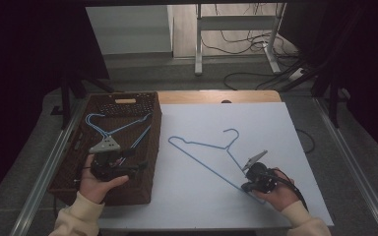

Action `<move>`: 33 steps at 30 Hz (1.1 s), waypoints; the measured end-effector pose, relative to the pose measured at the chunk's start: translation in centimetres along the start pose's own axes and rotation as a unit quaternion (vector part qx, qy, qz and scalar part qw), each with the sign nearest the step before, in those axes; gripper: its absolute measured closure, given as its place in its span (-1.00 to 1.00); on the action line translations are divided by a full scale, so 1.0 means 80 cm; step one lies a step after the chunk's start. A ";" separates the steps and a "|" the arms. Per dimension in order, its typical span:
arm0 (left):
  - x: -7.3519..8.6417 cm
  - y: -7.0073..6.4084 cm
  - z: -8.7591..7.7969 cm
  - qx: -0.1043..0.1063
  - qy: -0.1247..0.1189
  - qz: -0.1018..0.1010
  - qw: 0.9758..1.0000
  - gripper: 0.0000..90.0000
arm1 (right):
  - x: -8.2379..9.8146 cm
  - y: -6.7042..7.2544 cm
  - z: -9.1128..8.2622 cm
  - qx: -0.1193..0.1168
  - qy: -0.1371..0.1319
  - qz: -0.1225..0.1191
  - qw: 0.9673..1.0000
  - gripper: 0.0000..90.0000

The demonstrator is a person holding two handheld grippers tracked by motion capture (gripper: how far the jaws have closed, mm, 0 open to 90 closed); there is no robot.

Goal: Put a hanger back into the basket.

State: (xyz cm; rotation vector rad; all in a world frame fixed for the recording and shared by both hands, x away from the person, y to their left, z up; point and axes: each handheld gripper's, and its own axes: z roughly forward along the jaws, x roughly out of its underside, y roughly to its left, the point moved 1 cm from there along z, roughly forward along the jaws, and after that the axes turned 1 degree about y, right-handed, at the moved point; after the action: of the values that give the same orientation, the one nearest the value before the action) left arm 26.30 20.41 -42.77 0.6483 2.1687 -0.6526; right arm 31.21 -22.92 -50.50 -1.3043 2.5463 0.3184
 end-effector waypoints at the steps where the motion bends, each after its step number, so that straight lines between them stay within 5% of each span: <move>1: 0.000 0.000 0.000 0.000 0.000 0.000 1.000 -0.39 | 0.000 0.004 0.000 -0.004 0.002 -0.005 1.000 0.99; 10: 0.000 -0.001 0.001 0.000 0.002 0.001 1.000 -0.39 | -0.012 0.053 0.011 -0.022 0.013 -0.059 0.998 0.99; 24: 0.000 -0.001 0.001 0.002 0.000 -0.001 1.000 -0.39 | -0.036 0.081 0.027 -0.052 -0.003 -0.085 0.995 0.99; 30: 0.001 0.002 0.002 0.003 0.001 -0.004 1.000 -0.39 | -0.047 0.062 0.019 -0.041 -0.035 -0.066 0.996 0.99; 32: 0.001 0.002 0.001 0.003 0.000 -0.004 1.000 -0.39 | -0.053 0.027 0.010 -0.010 -0.061 -0.030 0.998 0.99; 33: 0.001 0.002 0.001 0.003 0.000 -0.004 1.000 -0.39 | -0.053 0.027 0.010 -0.010 -0.061 -0.030 0.998 0.99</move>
State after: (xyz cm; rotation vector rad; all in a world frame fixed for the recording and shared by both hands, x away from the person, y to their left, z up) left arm 26.40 20.49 -42.90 0.6428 2.1709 -0.6629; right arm 31.93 -18.20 -49.71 -1.3232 2.4036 0.3994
